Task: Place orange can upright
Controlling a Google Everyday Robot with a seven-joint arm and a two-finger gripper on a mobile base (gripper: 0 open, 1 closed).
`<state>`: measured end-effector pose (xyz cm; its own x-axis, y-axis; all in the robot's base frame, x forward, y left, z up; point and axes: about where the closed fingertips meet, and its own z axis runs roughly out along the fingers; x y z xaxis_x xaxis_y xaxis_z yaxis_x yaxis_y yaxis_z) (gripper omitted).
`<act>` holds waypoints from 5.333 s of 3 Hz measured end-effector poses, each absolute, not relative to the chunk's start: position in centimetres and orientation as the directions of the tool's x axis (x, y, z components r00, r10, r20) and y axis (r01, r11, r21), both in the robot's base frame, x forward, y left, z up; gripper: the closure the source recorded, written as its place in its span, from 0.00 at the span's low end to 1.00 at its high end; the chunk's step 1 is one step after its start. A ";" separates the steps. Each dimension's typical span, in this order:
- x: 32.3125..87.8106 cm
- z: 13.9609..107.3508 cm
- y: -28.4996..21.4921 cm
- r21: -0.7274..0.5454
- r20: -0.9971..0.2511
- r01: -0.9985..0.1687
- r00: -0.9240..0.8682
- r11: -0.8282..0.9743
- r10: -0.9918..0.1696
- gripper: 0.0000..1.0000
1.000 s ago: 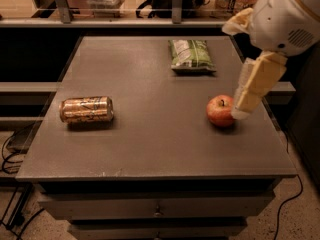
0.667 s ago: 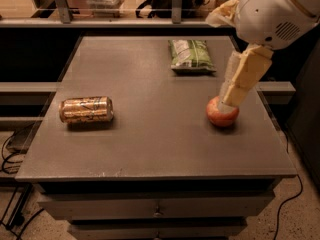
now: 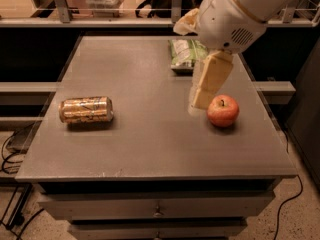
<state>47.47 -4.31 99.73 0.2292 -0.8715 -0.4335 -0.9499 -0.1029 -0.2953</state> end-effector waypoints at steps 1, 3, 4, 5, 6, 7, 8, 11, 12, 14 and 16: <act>48.8 98.9 0.0 -0.298 -0.419 -0.936 0.304 -0.187 -0.856 0.00; 51.8 96.4 8.6 -0.301 -0.409 -0.917 0.371 -0.260 -0.834 0.00; 51.8 96.4 8.6 -0.301 -0.409 -0.917 0.371 -0.260 -0.834 0.00; 52.2 95.8 10.5 -0.282 -0.399 -0.920 0.371 -0.273 -0.839 0.00; 52.9 94.8 14.0 -0.257 -0.402 -0.926 0.363 -0.277 -0.841 0.00; 53.4 93.4 17.3 -0.227 -0.409 -0.932 0.355 -0.283 -0.840 0.00; 53.5 91.6 20.3 -0.189 -0.407 -0.939 0.341 -0.287 -0.847 0.00; 52.5 85.8 21.7 -0.053 -0.343 -0.974 0.226 -0.221 -0.912 0.00; 52.0 84.5 21.3 -0.033 -0.343 -0.976 0.215 -0.217 -0.914 0.18; 51.3 84.7 21.7 -0.046 -0.367 -0.972 0.230 -0.230 -0.901 0.64; 51.0 89.8 21.1 -0.169 -0.503 -0.960 0.278 -0.223 -0.819 1.00</act>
Offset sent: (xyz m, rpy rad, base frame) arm 0.0502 0.1351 -0.0396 -0.0562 -0.0123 0.1963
